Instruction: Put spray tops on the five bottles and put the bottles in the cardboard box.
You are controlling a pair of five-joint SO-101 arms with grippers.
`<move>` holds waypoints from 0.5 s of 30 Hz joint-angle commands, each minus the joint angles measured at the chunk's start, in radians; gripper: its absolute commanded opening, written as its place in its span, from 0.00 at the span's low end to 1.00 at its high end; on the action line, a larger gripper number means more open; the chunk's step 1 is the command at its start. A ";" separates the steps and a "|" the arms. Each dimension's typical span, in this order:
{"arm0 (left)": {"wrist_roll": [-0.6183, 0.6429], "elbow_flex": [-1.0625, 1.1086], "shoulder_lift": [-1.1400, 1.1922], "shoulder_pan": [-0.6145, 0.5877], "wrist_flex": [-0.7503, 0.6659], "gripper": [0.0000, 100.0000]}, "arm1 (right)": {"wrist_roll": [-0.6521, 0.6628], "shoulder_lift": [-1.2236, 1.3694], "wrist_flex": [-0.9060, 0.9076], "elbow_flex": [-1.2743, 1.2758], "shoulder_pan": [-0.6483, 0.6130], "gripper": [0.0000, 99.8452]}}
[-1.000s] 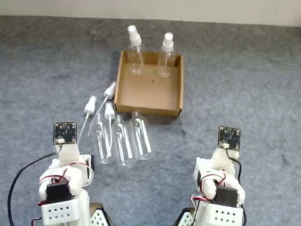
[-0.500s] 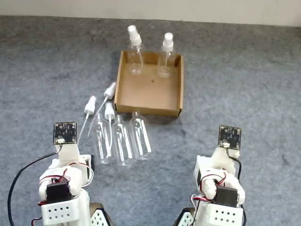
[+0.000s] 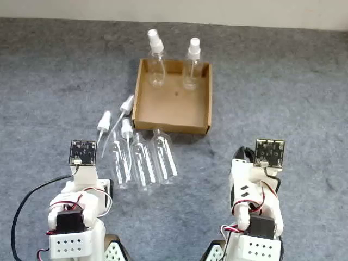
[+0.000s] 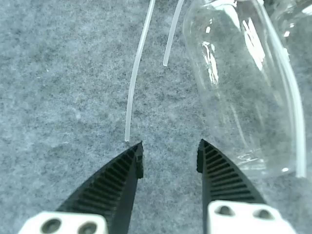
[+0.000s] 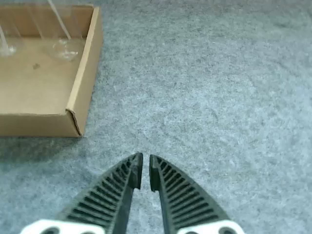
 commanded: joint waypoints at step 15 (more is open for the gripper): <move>0.005 0.019 -0.007 0.013 0.006 0.16 | -0.020 0.883 0.344 -0.842 -0.438 0.14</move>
